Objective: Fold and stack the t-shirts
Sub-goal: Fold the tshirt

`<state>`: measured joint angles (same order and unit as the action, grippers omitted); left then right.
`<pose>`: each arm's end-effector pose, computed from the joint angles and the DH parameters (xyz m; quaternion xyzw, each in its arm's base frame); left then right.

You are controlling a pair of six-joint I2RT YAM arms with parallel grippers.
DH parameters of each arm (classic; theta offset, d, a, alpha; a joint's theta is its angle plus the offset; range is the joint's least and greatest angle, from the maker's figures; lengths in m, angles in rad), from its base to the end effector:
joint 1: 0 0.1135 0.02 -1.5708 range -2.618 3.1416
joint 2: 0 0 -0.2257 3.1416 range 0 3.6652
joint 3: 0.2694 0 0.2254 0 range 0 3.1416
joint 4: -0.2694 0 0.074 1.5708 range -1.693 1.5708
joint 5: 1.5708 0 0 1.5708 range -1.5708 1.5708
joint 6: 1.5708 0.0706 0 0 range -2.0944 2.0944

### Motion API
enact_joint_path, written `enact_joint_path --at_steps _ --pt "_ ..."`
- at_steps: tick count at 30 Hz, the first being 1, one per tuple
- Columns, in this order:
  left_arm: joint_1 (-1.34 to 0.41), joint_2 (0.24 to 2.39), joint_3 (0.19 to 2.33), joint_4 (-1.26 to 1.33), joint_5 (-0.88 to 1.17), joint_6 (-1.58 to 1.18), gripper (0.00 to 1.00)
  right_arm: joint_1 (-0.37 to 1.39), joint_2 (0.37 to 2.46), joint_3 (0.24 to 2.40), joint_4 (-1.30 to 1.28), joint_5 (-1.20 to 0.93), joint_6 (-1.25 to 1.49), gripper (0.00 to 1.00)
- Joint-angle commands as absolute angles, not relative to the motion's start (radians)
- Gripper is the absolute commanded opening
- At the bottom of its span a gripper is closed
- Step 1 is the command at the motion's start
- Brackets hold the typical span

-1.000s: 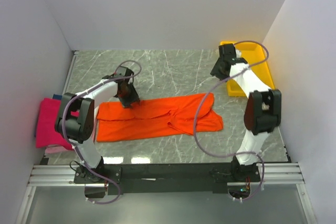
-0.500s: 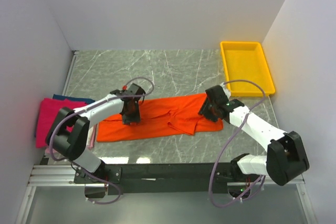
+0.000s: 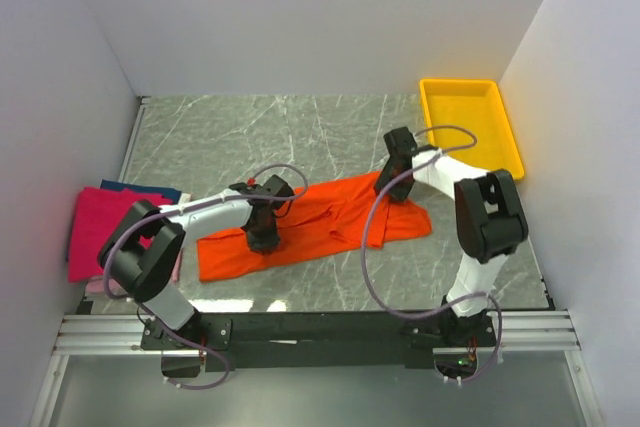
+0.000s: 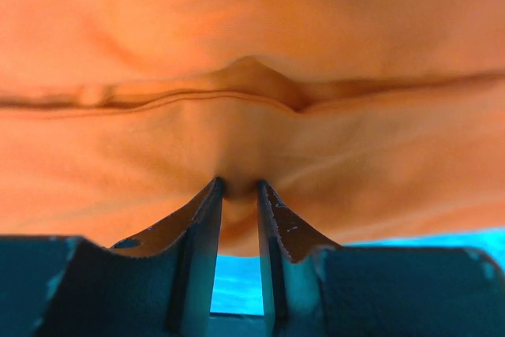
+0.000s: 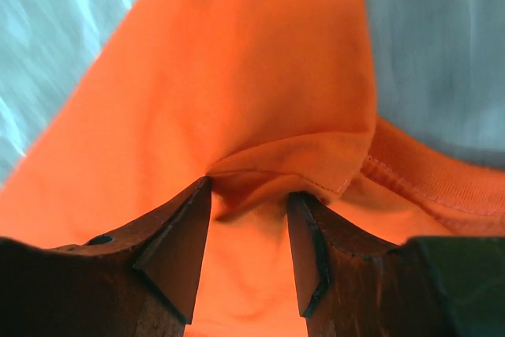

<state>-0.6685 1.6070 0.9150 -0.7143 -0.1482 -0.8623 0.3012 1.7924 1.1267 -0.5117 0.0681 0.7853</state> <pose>0.2084 -0.1513 0.1047 -0.1022 0.9886 -0.0036 0.1102 0.3193 0.0942 0.1133 0.2414 0.9500 0.0724 0.1845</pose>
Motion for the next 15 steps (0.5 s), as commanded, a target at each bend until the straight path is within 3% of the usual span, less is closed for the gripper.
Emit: enact_joint_path --at_steps 1,5,11,15 --pt "-0.724 1.672 0.908 -0.597 -0.009 -1.017 0.30 0.253 1.917 1.323 -0.575 0.060 0.677 0.50" --pt "-0.802 1.683 0.980 -0.540 0.090 -1.162 0.32 0.241 2.095 1.672 -0.718 0.103 0.554 0.51" --pt "-0.917 1.782 1.187 -0.442 0.187 -1.261 0.49 0.242 2.436 2.237 -0.854 0.063 0.439 0.53" --pt "-0.917 1.732 1.258 -0.485 0.126 -1.148 0.66 0.241 2.446 2.330 -0.832 0.035 0.425 0.62"
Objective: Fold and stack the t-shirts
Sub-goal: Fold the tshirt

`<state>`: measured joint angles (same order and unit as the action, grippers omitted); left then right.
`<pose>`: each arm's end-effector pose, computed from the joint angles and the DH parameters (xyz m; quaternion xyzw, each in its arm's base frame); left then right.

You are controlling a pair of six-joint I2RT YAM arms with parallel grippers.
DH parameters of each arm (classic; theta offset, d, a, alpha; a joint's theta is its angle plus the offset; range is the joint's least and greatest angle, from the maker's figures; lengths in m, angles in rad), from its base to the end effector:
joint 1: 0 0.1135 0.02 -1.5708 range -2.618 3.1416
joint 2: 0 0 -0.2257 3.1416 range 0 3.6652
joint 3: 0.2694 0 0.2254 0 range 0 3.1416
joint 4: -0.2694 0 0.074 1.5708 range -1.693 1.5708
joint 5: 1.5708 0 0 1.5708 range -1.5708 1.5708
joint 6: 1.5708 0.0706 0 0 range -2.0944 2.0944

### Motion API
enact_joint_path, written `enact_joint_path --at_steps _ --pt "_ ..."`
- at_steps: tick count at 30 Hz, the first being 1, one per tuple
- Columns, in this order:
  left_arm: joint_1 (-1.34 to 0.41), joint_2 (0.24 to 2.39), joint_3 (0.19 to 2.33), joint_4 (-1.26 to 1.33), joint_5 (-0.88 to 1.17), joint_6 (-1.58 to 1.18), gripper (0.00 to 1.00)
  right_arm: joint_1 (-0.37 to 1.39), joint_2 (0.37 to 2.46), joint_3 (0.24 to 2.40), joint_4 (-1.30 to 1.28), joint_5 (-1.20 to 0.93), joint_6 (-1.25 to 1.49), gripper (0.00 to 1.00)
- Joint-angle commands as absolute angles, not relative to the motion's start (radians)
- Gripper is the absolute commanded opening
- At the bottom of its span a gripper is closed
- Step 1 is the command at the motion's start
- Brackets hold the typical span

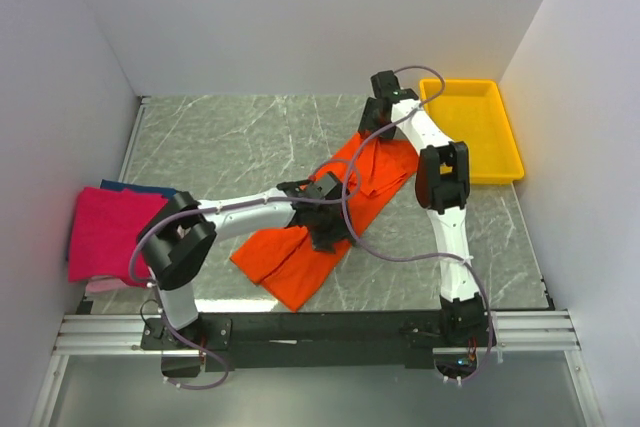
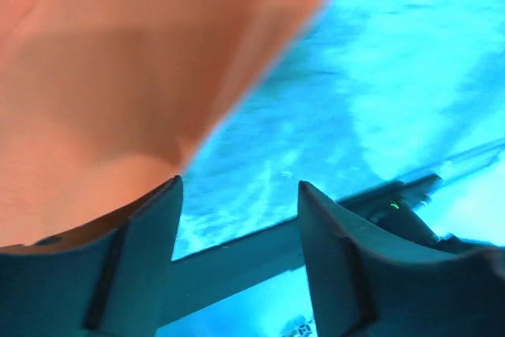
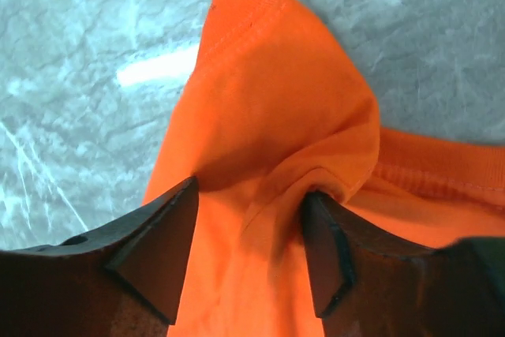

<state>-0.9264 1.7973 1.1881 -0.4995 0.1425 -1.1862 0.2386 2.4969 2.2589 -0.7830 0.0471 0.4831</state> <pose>0.2006 -0.2837 0.1295 -0.1096 0.9649 -0.2330 0.0521 0.4878 0.1152 0.1330 0.1237 0.9542 0.0746 0.2619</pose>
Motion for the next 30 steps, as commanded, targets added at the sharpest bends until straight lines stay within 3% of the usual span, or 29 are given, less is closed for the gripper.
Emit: enact_joint_path --at_steps 1,5,9,13,16,21,30 --pt "-0.908 1.712 1.265 -0.497 0.105 -1.108 0.67 0.239 2.418 2.282 -0.809 0.031 0.429 0.64" --pt "-0.881 1.620 1.293 -0.656 -0.115 -0.922 0.64 0.230 2.236 2.195 -0.744 0.043 0.460 0.67" --pt "-0.847 1.608 1.278 -0.823 -0.282 -0.833 0.52 0.227 2.117 2.140 -0.798 0.109 0.526 0.67" --pt "-0.844 1.634 1.256 -0.887 -0.403 -0.786 0.39 0.239 1.987 1.857 -0.761 0.132 0.597 0.67" --pt "-0.845 1.666 1.236 -0.897 -0.442 -0.746 0.37 0.250 1.930 1.683 -0.683 0.138 0.621 0.67" --pt "-0.845 1.736 1.204 -0.845 -0.394 -0.667 0.38 0.268 2.029 1.663 -0.672 0.126 0.624 0.65" --pt "-0.844 1.729 1.023 -0.698 -0.188 -0.669 0.38 0.319 2.279 1.920 -0.808 0.169 0.583 0.63"
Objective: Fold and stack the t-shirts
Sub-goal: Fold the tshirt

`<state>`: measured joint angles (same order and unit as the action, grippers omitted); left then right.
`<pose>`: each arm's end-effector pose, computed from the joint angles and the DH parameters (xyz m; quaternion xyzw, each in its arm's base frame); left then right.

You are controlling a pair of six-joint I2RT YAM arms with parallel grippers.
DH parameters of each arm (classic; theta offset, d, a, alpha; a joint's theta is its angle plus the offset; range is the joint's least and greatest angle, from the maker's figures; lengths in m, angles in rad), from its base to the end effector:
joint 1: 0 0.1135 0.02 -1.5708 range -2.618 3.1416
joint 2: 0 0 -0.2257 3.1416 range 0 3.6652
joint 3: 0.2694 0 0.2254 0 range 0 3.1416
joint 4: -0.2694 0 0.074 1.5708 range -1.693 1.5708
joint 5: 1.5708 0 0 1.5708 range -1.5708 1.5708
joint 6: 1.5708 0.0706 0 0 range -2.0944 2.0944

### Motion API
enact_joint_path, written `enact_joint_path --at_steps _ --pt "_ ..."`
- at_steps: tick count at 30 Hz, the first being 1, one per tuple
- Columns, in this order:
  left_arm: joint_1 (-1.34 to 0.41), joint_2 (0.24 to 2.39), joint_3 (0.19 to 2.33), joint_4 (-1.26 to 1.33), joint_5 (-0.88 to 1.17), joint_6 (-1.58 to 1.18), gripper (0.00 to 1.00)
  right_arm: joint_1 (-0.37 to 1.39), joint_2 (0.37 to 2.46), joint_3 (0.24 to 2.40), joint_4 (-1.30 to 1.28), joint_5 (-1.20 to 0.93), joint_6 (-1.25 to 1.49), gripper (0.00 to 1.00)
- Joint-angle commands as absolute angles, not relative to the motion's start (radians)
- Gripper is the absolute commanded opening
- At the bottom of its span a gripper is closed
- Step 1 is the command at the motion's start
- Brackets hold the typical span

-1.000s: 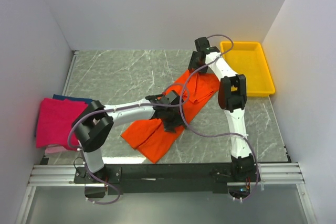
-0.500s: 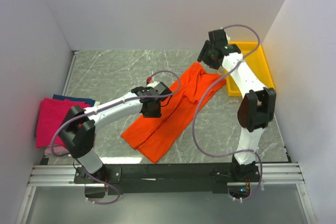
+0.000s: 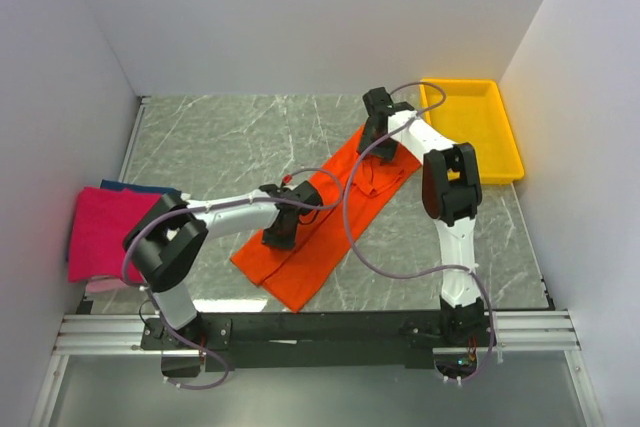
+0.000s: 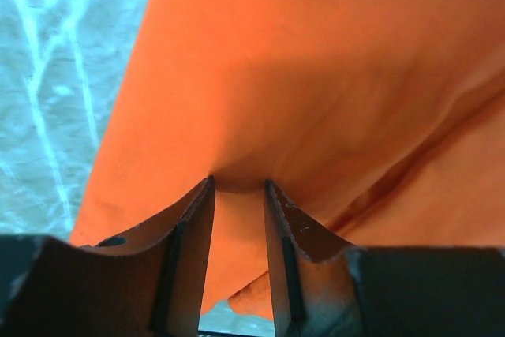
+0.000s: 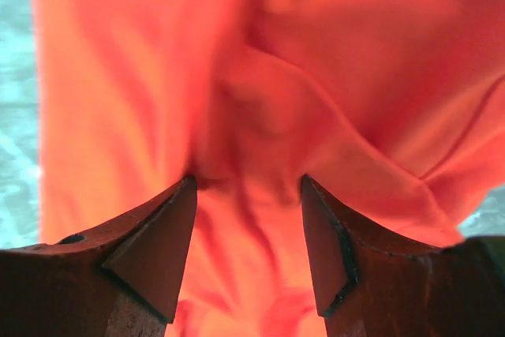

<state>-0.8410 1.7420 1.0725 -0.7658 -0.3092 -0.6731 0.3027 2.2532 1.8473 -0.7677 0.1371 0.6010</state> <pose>0.2061 -0.1982 0.1081 0.0723 0.9832 0.0657 0.1541 0.4241 0.1223 0.1253 0.1587 0.9652 0.0255 0.2064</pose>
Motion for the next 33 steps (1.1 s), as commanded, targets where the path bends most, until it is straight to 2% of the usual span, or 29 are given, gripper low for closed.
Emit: enact_joint_path --at_steps 1,4,10,17,23,29,33 --pt "-0.845 1.723 0.991 -0.680 -0.161 -0.696 0.38 0.322 2.293 1.936 -0.816 0.172 0.577 0.63" --pt "-0.850 1.694 0.924 -0.629 -0.066 -0.762 0.37 0.340 2.353 2.028 -0.854 0.164 0.546 0.63" --pt "-0.879 1.577 0.802 -0.504 0.061 -1.070 0.38 0.393 2.508 2.268 -0.926 0.118 0.445 0.63" --pt "-0.997 1.531 0.864 -0.456 0.133 -1.226 0.39 0.462 2.605 2.391 -0.899 0.017 0.364 0.66" --pt "-1.035 1.505 0.920 -0.427 0.141 -1.252 0.45 0.521 2.571 2.359 -0.864 -0.020 0.325 0.67" --pt "-1.002 1.476 1.012 -0.489 0.060 -1.200 0.50 0.488 2.471 2.333 -0.821 -0.002 0.322 0.69" --pt "-0.837 1.431 1.066 -0.518 0.028 -1.137 0.52 0.428 2.344 2.277 -0.733 -0.055 0.350 0.70"
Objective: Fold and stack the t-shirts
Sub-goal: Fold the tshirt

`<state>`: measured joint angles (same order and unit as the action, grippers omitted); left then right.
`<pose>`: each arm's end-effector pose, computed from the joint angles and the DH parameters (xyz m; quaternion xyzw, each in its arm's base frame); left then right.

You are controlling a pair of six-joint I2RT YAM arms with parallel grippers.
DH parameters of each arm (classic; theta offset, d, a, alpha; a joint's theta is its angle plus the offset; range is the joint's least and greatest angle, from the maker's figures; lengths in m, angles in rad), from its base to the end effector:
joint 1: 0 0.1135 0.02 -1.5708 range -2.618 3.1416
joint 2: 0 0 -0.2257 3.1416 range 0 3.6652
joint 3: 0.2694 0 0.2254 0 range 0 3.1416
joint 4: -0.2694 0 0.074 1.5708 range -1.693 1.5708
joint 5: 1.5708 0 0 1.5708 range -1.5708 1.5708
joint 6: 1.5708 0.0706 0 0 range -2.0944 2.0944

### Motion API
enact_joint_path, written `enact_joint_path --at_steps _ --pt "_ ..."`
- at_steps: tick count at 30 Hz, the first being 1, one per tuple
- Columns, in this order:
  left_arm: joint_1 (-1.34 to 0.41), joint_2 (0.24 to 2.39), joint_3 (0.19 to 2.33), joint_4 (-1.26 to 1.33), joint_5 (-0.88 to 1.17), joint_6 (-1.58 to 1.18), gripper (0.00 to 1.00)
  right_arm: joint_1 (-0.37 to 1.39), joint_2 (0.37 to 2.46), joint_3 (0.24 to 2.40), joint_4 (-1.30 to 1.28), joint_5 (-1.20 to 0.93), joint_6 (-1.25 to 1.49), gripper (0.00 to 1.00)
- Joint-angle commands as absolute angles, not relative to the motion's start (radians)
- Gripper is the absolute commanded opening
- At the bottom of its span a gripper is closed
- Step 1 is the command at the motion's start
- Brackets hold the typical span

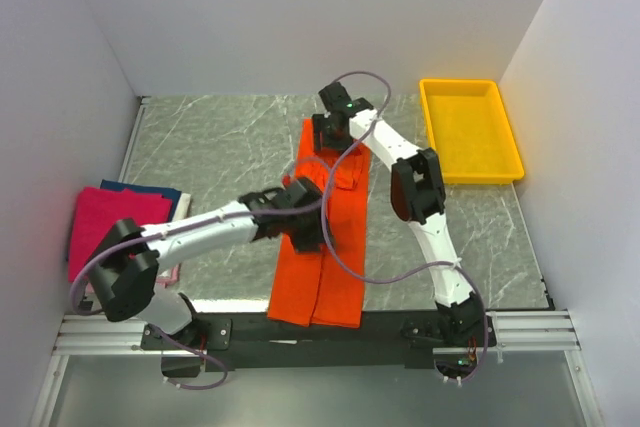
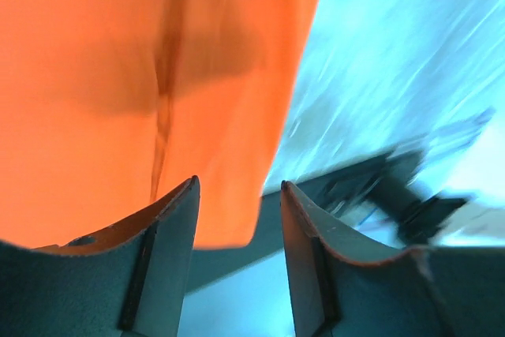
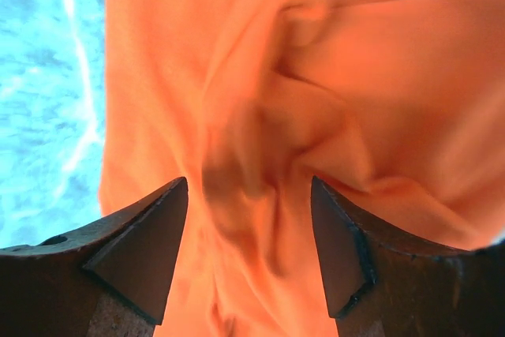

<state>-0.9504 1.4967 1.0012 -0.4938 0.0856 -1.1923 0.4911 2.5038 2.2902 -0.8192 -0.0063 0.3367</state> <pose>0.1708 -0.2494 0.1674 -0.1033 0.9516 -0.2711 0.1012 0.4411 0.2364 0.1363 -0.0752 0.9611 0.1097 0.2421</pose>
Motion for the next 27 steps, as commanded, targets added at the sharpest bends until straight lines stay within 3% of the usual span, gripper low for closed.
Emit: enact_joint_path --at_steps 1,6,14,20,27 --pt "-0.797 1.425 1.074 -0.508 0.031 -1.120 0.52 0.413 2.298 2.275 -0.707 -0.072 0.360 0.71" --pt "-0.583 1.558 1.308 -0.520 -0.030 -0.921 0.52 0.341 2.194 2.260 -0.687 -0.075 0.455 0.70" --pt "-0.431 2.089 1.892 -0.515 -0.123 -0.615 0.51 0.322 2.174 2.140 -0.675 -0.017 0.456 0.64" --pt "-0.370 2.428 2.273 -0.552 0.004 -0.476 0.59 0.321 2.200 2.095 -0.618 -0.006 0.440 0.63" --pt "-0.347 2.537 2.293 -0.443 0.161 -0.433 0.70 0.301 2.335 2.177 -0.670 0.034 0.436 0.63"
